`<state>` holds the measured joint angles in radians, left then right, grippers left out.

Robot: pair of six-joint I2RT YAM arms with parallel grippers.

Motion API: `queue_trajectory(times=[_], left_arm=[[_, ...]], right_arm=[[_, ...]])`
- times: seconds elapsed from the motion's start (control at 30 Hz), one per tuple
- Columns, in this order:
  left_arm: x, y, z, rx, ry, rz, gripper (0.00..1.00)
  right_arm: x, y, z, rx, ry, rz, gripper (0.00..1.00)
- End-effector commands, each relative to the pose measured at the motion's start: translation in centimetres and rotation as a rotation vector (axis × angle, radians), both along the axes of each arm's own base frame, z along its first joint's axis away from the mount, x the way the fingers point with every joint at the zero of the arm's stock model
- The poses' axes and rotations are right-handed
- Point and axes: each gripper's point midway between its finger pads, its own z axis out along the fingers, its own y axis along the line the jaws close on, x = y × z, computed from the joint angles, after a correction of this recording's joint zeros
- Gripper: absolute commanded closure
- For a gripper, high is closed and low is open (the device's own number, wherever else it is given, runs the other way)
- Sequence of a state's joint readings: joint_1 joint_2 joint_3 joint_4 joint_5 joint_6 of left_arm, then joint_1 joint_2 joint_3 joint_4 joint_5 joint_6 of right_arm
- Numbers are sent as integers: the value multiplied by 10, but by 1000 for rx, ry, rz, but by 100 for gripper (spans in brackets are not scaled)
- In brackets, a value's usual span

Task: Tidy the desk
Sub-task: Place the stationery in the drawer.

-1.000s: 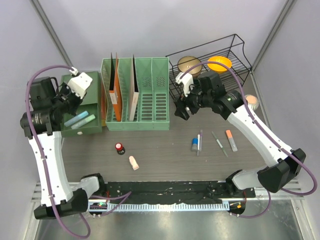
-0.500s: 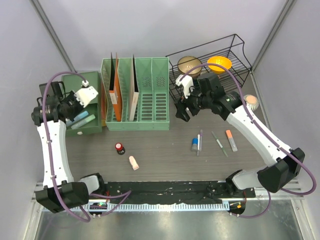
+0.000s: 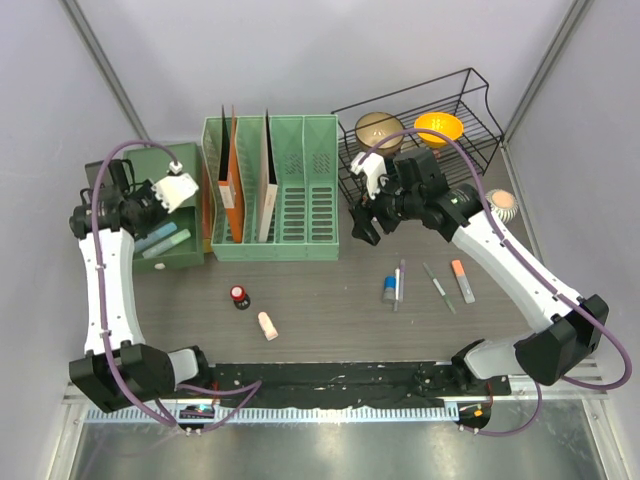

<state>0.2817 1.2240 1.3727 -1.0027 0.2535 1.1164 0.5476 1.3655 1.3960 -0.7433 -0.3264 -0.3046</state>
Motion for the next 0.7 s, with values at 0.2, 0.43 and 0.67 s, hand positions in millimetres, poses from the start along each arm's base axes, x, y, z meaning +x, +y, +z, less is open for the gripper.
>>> queue_trajectory(times=[0.2,0.43,0.67], left_arm=[[18,18,-21,65,12,6,100],[20,19,-36,74,48,-11,89],[27,26,-42,95,52,3,81]], right_arm=[[4,-15,-11,-75,-8,-40,21],[2,-29,-17,-112,0,-72,21],[3,-46,-24,-171,-7,-107,21]])
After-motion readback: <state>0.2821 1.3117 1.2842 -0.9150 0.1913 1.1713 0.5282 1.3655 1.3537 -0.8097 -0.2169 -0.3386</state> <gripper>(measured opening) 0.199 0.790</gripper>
